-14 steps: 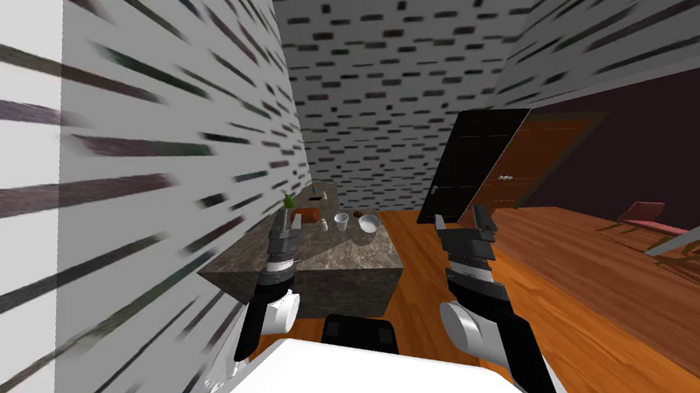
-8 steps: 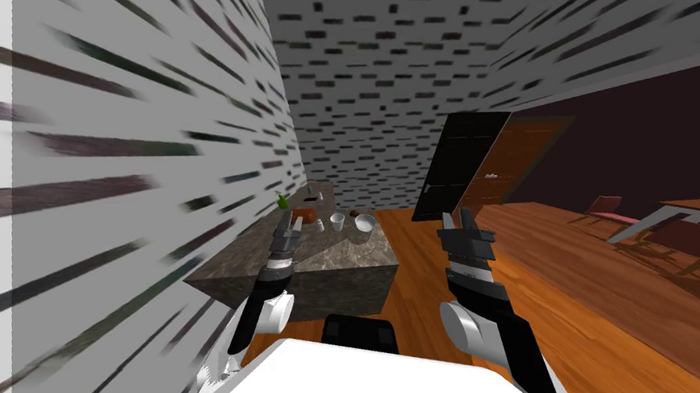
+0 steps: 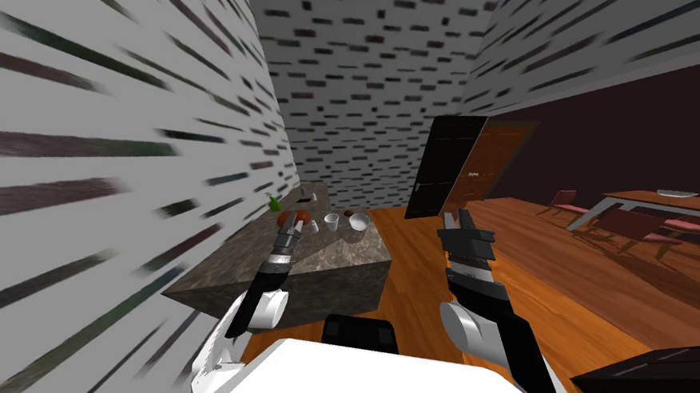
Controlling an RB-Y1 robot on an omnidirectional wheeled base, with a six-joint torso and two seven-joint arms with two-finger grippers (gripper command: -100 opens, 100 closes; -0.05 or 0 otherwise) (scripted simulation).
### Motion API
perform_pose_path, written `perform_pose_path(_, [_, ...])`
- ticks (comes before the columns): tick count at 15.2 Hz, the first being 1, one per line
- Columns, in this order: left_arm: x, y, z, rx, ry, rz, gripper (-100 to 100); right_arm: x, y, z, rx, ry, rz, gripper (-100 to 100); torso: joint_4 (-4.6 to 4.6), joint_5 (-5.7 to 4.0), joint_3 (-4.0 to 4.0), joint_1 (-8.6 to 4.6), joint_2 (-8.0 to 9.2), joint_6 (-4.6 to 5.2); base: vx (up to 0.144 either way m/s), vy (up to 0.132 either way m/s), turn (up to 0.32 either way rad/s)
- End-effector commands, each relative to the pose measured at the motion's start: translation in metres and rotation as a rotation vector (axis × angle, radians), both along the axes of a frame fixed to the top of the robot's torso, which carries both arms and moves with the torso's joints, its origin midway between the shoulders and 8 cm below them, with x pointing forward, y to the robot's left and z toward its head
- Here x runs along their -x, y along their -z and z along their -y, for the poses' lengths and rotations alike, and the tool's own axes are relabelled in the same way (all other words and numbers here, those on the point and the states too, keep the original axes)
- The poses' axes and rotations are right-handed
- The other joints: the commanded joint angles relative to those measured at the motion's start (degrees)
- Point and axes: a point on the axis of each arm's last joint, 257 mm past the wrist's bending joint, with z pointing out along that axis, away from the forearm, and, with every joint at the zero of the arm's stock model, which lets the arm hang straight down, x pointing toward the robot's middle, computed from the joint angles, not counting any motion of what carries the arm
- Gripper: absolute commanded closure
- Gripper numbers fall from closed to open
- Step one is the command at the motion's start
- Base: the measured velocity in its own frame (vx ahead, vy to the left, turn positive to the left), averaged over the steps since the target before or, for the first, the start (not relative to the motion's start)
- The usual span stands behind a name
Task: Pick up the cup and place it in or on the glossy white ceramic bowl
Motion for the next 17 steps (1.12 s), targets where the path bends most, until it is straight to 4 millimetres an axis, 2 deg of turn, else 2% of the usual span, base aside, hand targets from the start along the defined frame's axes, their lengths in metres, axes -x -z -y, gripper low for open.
perform_pose_path(1, [-0.010,0.014,-0.009,-0.010,-0.009,-0.057,-100,0.000,0.000,0.000,0.000,0.000,0.000,0,0.00,0.00,0.00,0.00,0.00,0.00,-0.013,-0.013,-0.124])
perform_pose_path(2, [-0.012,0.018,-0.010,-0.008,-0.012,-0.073,-100,0.000,0.000,0.000,0.000,0.000,0.000,0,0.00,0.00,-0.01,0.00,-0.01,0.03,-0.013,-0.013,-0.145])
perform_pose_path(3, [-0.018,0.026,-0.020,-0.016,-0.019,-0.110,-100,0.000,0.000,0.000,0.000,0.000,0.000,0,0.00,0.00,-0.01,-0.01,-0.01,0.02,-0.025,-0.009,-0.172])
perform_pose_path(5, [-0.020,0.032,-0.021,-0.015,-0.024,-0.134,-100,0.000,0.000,0.000,0.000,0.000,0.000,0,0.00,0.00,0.02,0.02,0.03,0.02,-0.018,-0.008,-0.112])
perform_pose_path(6, [-0.026,0.040,-0.032,-0.022,-0.032,-0.166,-100,0.000,0.000,0.000,0.000,0.000,0.000,0,0.00,0.00,0.01,0.01,0.01,0.00,-0.015,-0.010,-0.115])
perform_pose_path(8, [-0.028,0.047,-0.034,-0.020,-0.038,-0.197,-100,0.000,0.000,0.000,0.000,0.000,0.000,0,0.00,0.00,0.01,0.01,0.02,0.02,-0.016,-0.008,-0.102])
perform_pose_path(9, [-0.033,0.054,-0.046,-0.026,-0.048,-0.229,-100,0.000,0.000,0.000,0.000,0.000,0.000,0,0.00,0.00,0.00,0.01,0.00,0.00,-0.021,-0.008,-0.130])
perform_pose_path(12, [-0.036,0.063,-0.048,-0.024,-0.055,-0.263,-100,0.000,0.000,0.000,0.000,0.000,0.000,0,0.00,0.00,0.00,0.01,0.00,0.00,-0.011,-0.006,-0.072])
perform_pose_path(13, [-0.041,0.072,-0.062,-0.028,-0.070,-0.305,-100,0.000,0.000,0.000,0.000,0.000,0.000,0,0.00,0.00,-0.01,0.02,-0.03,-0.01,-0.021,-0.002,-0.129])
perform_pose_path(15, [-0.042,0.078,-0.063,-0.026,-0.075,-0.330,-100,0.000,0.000,0.000,0.000,0.000,0.000,0,0.00,0.01,0.01,0.04,0.02,0.02,-0.019,-0.005,-0.128])
perform_pose_path(16, [-0.047,0.085,-0.078,-0.031,-0.089,-0.362,-100,0.000,0.000,0.000,0.000,0.000,0.000,0,0.00,0.01,0.00,0.03,0.01,0.01,-0.018,-0.015,-0.145])
perform_pose_path(17, [-0.047,0.089,-0.079,-0.029,-0.093,-0.378,-100,0.000,0.000,0.000,0.000,0.000,0.000,0,0.00,0.00,0.00,0.02,0.01,0.02,-0.016,-0.021,-0.153])
